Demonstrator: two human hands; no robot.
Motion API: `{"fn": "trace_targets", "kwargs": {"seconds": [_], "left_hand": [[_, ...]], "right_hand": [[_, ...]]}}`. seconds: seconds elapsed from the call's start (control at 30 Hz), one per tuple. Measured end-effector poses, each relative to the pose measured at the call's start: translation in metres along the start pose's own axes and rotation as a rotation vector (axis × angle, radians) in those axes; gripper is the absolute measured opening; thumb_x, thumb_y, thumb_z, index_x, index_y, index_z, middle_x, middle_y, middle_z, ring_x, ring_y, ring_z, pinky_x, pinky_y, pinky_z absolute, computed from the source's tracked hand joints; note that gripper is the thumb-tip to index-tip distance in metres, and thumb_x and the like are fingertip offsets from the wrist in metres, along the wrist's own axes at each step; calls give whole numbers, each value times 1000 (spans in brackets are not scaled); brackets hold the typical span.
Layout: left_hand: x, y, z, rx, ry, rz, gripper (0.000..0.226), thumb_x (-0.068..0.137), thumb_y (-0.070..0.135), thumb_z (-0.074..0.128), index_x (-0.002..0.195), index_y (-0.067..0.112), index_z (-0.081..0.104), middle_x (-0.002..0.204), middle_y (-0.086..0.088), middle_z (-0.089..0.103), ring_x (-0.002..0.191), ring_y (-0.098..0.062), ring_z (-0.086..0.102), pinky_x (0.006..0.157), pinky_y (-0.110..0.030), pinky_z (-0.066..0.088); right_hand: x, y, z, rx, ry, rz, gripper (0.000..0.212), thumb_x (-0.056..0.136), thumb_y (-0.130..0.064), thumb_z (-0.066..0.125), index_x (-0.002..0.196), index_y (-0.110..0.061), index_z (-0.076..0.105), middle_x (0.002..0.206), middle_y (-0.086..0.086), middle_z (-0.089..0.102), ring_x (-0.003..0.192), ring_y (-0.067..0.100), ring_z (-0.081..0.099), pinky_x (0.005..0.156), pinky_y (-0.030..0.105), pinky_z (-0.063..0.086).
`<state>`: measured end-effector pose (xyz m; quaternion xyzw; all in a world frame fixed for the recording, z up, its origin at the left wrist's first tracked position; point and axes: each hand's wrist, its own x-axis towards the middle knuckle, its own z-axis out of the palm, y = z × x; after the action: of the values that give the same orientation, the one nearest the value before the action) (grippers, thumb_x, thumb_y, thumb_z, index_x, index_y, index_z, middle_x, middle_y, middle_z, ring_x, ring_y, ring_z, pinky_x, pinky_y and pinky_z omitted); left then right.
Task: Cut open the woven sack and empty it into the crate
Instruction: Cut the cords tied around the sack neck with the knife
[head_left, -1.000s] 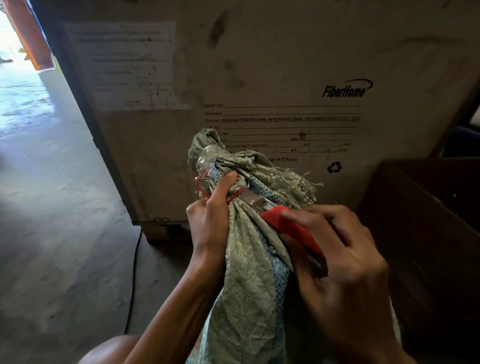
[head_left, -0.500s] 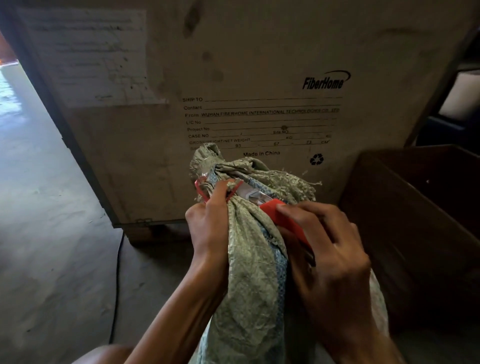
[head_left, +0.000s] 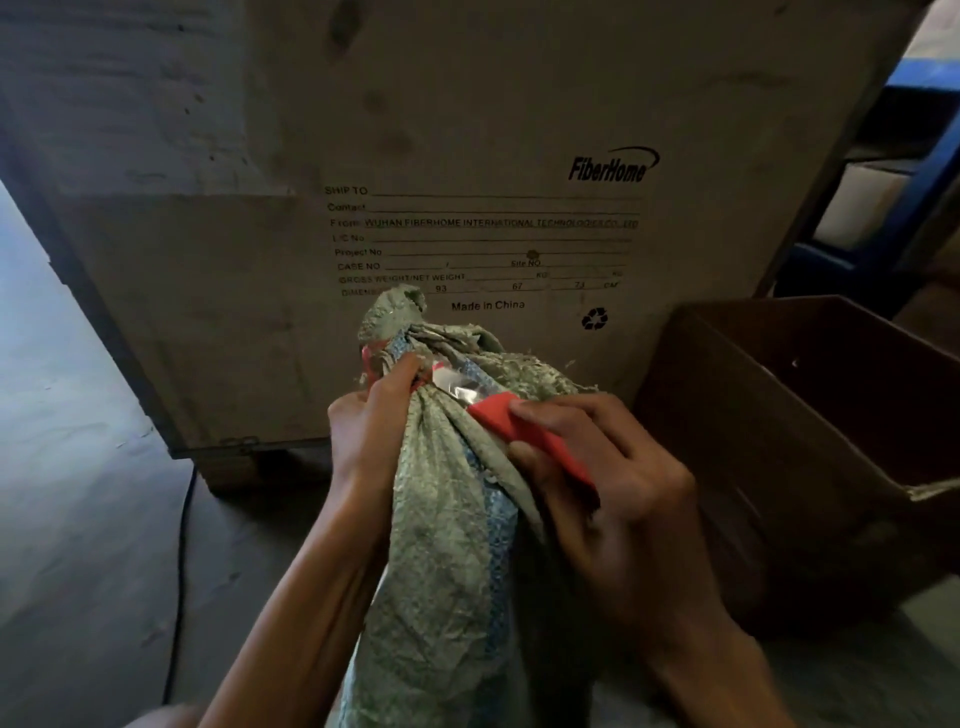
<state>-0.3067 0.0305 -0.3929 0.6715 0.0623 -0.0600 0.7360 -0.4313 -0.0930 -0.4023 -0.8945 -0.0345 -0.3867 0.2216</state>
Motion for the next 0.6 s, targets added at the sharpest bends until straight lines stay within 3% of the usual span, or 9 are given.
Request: {"fn": "trace_targets", "kwargs": {"seconds": [0.07, 0.13, 0.2, 0.3, 0.37, 0.43, 0.5, 0.6], "left_hand": [[4, 4, -7, 24, -33, 10, 37, 93, 35, 65, 98, 0, 75, 88, -11, 75, 72, -12, 63, 69, -25, 48], [-3, 5, -8, 10, -76, 18, 28, 93, 29, 65, 77, 7, 70, 62, -2, 64, 46, -3, 58, 48, -14, 45], [-16, 7, -8, -21, -131, 43, 30, 91, 28, 66, 70, 7, 64, 54, -4, 55, 35, -3, 50, 35, -10, 37], [-21, 7, -5, -111, -105, 64, 38, 89, 30, 69, 80, -6, 70, 66, -15, 58, 51, -14, 55, 40, -15, 41], [-22, 6, -4, -134, -87, 86, 52, 88, 32, 70, 90, -20, 64, 76, -18, 64, 62, -20, 58, 50, -22, 47], [-25, 7, -2, -134, -76, 106, 56, 86, 33, 71, 92, -23, 60, 77, -20, 63, 65, -24, 57, 60, -33, 48], [-27, 8, 0, -146, -90, 114, 58, 85, 32, 71, 89, -24, 56, 77, -19, 60, 66, -26, 53, 62, -39, 46], [-33, 4, 5, -138, -110, 88, 66, 77, 39, 71, 91, -23, 56, 77, -23, 63, 65, -32, 58, 66, -55, 55]], "right_hand": [[0, 0, -4, 21, -6, -11, 27, 96, -25, 62, 120, -15, 70, 113, 2, 66, 102, 18, 65, 82, 35, 54], [-2, -5, -5, 15, 15, -11, 26, 95, -23, 64, 118, -14, 70, 111, 2, 66, 101, 18, 66, 82, 34, 54], [-4, -7, -4, 15, 39, 3, 25, 95, -23, 64, 117, -14, 71, 110, 2, 65, 99, 19, 66, 81, 35, 54], [-4, -9, -5, 17, 47, 41, 24, 94, -22, 66, 116, -15, 70, 110, 2, 65, 99, 20, 65, 81, 38, 55], [-4, -9, -6, 31, 47, 62, 23, 93, -22, 68, 115, -16, 70, 109, 1, 64, 98, 20, 65, 81, 39, 55], [-4, -8, -6, 14, 77, 50, 23, 94, -23, 66, 115, -16, 71, 109, 2, 64, 98, 22, 65, 80, 41, 54], [-7, -7, -5, -38, 108, 27, 26, 95, -26, 63, 117, -15, 72, 111, 6, 65, 98, 26, 64, 78, 44, 53], [-10, -5, -2, -125, 173, 4, 32, 95, -31, 59, 116, -12, 74, 111, 11, 67, 94, 28, 64, 76, 43, 52]]}}
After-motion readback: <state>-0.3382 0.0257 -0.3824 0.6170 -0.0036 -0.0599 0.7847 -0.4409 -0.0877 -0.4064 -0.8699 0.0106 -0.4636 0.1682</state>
